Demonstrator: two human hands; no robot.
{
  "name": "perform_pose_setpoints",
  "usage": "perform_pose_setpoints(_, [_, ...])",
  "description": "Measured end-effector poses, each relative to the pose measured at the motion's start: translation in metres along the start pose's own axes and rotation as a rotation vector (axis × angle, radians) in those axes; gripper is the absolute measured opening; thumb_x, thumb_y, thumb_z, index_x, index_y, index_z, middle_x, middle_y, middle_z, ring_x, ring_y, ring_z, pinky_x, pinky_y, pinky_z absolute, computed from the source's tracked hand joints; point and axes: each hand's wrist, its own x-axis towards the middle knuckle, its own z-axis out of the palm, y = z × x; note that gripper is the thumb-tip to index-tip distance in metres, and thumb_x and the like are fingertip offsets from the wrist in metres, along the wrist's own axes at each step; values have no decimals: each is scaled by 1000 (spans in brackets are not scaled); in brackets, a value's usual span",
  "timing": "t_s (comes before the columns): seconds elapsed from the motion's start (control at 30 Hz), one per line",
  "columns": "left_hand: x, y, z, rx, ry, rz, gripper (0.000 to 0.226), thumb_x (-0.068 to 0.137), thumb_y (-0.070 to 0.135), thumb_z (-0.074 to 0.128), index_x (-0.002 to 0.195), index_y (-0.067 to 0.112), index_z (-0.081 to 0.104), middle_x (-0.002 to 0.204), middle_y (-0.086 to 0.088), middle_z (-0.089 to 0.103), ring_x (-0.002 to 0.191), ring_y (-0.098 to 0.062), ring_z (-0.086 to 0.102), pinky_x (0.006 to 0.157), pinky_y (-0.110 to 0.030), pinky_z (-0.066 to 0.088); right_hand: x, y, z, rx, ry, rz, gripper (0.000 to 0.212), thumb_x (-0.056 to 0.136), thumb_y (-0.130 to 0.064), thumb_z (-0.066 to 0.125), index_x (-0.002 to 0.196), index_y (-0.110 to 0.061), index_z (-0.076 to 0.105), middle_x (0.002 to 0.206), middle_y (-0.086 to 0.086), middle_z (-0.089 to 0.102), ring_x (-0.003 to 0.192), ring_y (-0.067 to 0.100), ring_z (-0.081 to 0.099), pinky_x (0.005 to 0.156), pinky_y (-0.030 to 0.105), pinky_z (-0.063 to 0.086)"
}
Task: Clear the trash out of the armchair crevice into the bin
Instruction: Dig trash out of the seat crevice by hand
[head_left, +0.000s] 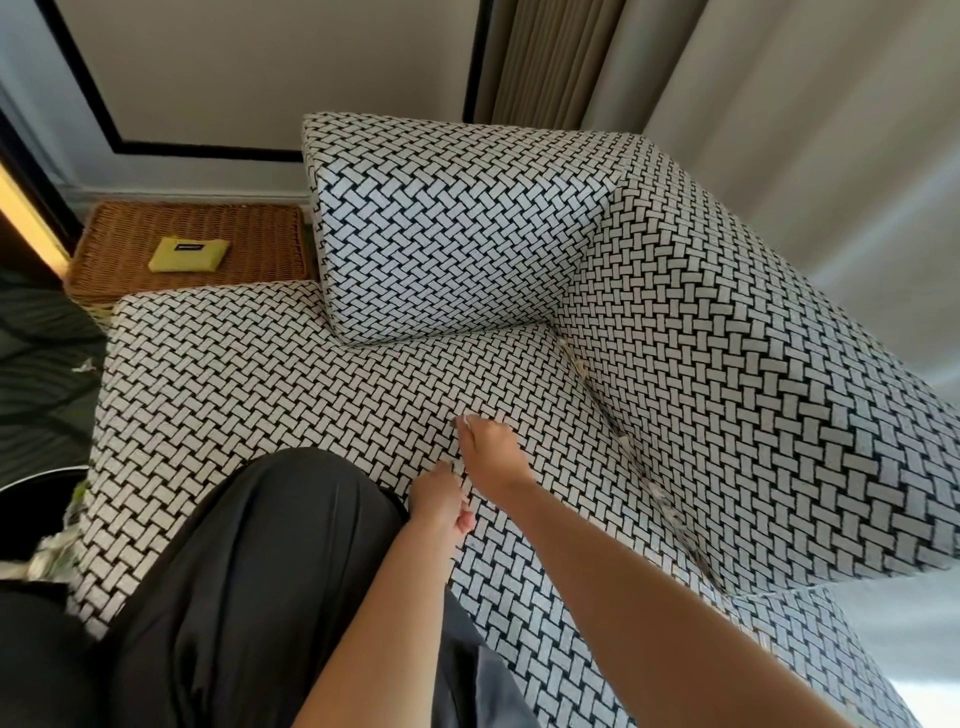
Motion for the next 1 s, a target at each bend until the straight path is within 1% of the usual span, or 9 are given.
perform_pose_setpoints(0.1, [0, -3, -4, -76, -2, 5, 40, 99, 37, 36, 96, 2, 55, 60, -4, 42, 48, -13, 38, 39, -22, 34, -3, -10, 5, 22, -44, -23, 32, 101, -24, 31, 83, -9, 54, 62, 1, 48, 52, 11, 44, 46, 19, 34])
perform_pose_setpoints(0.17, [1, -3, -5, -103, -20, 10, 54, 94, 53, 37, 81, 3, 54, 53, -4, 45, 41, -13, 41, 38, -21, 35, -3, -14, 8, 22, -48, -37, 31, 101, -25, 33, 79, -12, 51, 65, 2, 53, 58, 15, 52, 53, 23, 45])
perform_pose_setpoints(0.23, [1, -1, -6, -139, -43, -9, 59, 89, 61, 40, 77, 4, 54, 49, -4, 46, 35, -12, 42, 36, -18, 35, -3, -17, 9, 22, -48, -44, 31, 100, -26, 33, 80, -12, 52, 69, 3, 55, 63, 17, 55, 59, 28, 50])
perform_pose_setpoints(0.4, [2, 6, -9, -182, -87, -3, 59, 90, 56, 43, 100, 1, 60, 65, -7, 55, 53, -15, 50, 45, -22, 42, 0, -18, 5, 29, -67, -37, 30, 101, -25, 32, 92, -7, 54, 75, 9, 59, 68, 24, 59, 64, 36, 54])
perform_pose_setpoints(0.57, [10, 22, -12, -116, 11, 31, 48, 94, 43, 44, 116, 1, 53, 71, -5, 46, 58, -14, 44, 41, -23, 40, 6, -18, -2, -57, -13, 4, 27, 101, -23, 31, 101, -5, 51, 69, 3, 51, 55, 14, 46, 46, 22, 33])
perform_pose_setpoints(0.8, [7, 24, -14, -62, 76, 27, 40, 92, 33, 47, 119, 3, 51, 72, -6, 41, 61, -16, 41, 49, -28, 41, 21, -16, -5, -196, 60, 6, 24, 100, -19, 35, 105, -8, 56, 93, 8, 59, 67, 17, 52, 46, 19, 32])
perform_pose_setpoints(0.87, [8, 24, -14, -54, 75, 32, 39, 94, 32, 44, 118, 3, 51, 72, -6, 42, 61, -16, 41, 48, -27, 41, 22, -13, -11, -219, 63, 37, 24, 99, -16, 37, 112, -8, 55, 101, 10, 59, 68, 17, 53, 49, 22, 41])
perform_pose_setpoints(0.93, [8, 23, -14, -41, 79, 44, 40, 95, 33, 42, 118, 2, 50, 73, -7, 43, 61, -16, 42, 50, -26, 42, 16, -6, -17, -288, 38, 64, 24, 98, -15, 40, 118, -8, 52, 109, 9, 55, 72, 17, 54, 62, 26, 51])
perform_pose_setpoints(1.0, [8, 22, -14, -46, 81, 42, 42, 96, 36, 41, 119, 1, 50, 73, -7, 43, 61, -16, 42, 50, -26, 43, 4, 8, -16, -381, 4, 63, 25, 97, -19, 42, 120, -12, 49, 115, 7, 50, 84, 17, 53, 74, 27, 52])
